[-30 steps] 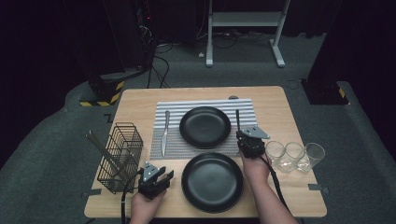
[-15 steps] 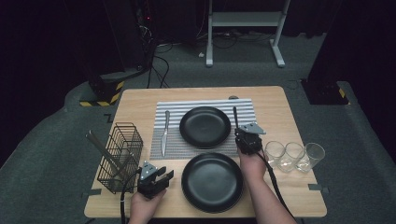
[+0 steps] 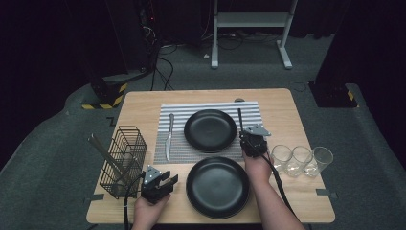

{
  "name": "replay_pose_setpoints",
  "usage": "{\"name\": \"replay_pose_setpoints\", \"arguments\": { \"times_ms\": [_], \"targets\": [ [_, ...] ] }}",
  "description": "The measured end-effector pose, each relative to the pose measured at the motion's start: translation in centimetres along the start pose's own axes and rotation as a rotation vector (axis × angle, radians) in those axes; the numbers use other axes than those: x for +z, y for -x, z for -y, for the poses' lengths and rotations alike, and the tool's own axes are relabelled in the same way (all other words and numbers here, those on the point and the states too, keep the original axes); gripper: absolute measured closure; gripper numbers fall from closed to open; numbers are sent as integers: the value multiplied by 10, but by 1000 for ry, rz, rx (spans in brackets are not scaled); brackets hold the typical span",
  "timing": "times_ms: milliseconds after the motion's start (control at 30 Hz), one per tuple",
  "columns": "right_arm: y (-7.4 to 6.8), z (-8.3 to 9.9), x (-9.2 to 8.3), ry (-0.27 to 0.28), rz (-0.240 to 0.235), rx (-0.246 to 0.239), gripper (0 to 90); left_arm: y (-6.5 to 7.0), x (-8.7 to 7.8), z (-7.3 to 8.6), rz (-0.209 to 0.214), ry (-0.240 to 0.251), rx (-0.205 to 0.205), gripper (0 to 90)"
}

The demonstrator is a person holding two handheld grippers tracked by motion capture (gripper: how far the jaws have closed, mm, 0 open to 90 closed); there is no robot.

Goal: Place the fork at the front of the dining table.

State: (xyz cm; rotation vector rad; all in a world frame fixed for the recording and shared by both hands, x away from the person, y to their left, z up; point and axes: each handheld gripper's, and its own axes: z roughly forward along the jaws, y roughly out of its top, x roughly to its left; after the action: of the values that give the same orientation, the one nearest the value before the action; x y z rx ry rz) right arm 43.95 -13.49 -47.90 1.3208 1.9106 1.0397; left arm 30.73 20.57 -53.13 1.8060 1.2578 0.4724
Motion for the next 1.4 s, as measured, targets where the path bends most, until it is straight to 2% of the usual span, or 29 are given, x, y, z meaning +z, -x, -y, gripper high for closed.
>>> {"name": "replay_pose_setpoints", "arguments": {
  "times_ms": [333,600,867,1067,1400],
  "targets": [
    [1,-5,15,-24,35,-14,840,-1,-1,0,13,2,-7,580],
    [7,-6,28,-49,58,28,840,-2,0,0,19,3,-14,581],
    [9,-10,38,-80,79,20,841,-2,0,0,25,5,-18,581],
    [16,-9,48,-106,91,50,841,-3,-1,0,30,7,-20,586],
    [12,-14,55,-116,106,20,843,-3,-1,0,33,9,-26,587]
  ]
}}
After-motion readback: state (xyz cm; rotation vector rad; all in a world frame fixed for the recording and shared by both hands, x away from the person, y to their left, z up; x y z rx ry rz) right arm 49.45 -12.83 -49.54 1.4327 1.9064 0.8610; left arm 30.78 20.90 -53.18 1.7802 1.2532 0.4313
